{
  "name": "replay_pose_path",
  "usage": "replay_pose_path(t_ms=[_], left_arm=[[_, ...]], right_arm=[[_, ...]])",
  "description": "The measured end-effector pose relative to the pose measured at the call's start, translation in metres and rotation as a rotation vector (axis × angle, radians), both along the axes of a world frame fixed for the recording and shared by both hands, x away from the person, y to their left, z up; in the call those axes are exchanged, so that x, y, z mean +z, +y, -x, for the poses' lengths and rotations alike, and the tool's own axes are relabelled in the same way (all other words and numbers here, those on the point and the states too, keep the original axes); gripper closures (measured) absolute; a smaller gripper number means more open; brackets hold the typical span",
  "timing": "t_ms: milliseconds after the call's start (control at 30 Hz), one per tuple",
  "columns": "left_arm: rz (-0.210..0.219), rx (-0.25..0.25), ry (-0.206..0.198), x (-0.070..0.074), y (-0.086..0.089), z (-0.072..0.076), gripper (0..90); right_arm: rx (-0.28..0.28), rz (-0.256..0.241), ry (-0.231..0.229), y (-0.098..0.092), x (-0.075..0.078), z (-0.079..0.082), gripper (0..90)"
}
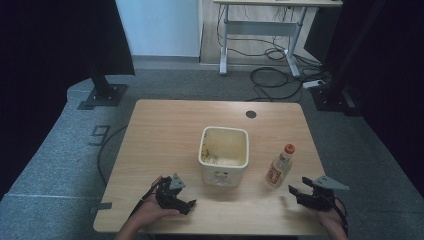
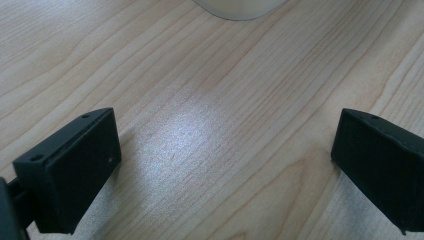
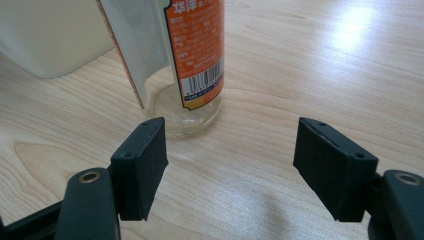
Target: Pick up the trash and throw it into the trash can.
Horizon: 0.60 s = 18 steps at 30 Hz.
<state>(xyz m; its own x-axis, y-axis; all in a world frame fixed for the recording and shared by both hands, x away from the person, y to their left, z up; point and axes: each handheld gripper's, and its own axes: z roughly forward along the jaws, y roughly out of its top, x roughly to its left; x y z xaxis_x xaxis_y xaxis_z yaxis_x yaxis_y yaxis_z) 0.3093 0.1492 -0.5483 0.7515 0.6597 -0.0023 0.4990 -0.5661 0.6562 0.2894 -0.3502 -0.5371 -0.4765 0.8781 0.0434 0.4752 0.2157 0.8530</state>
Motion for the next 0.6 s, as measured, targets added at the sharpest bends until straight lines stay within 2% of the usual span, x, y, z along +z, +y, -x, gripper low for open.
replay_pose_path(t_ms=[600], left_arm=[[0.000,0.004,0.000,0.0000,-0.0001,0.0004,0.0]], right_arm=[[0.021,0.026,-0.009,0.0079,0.0016,-0.0007,29.5]])
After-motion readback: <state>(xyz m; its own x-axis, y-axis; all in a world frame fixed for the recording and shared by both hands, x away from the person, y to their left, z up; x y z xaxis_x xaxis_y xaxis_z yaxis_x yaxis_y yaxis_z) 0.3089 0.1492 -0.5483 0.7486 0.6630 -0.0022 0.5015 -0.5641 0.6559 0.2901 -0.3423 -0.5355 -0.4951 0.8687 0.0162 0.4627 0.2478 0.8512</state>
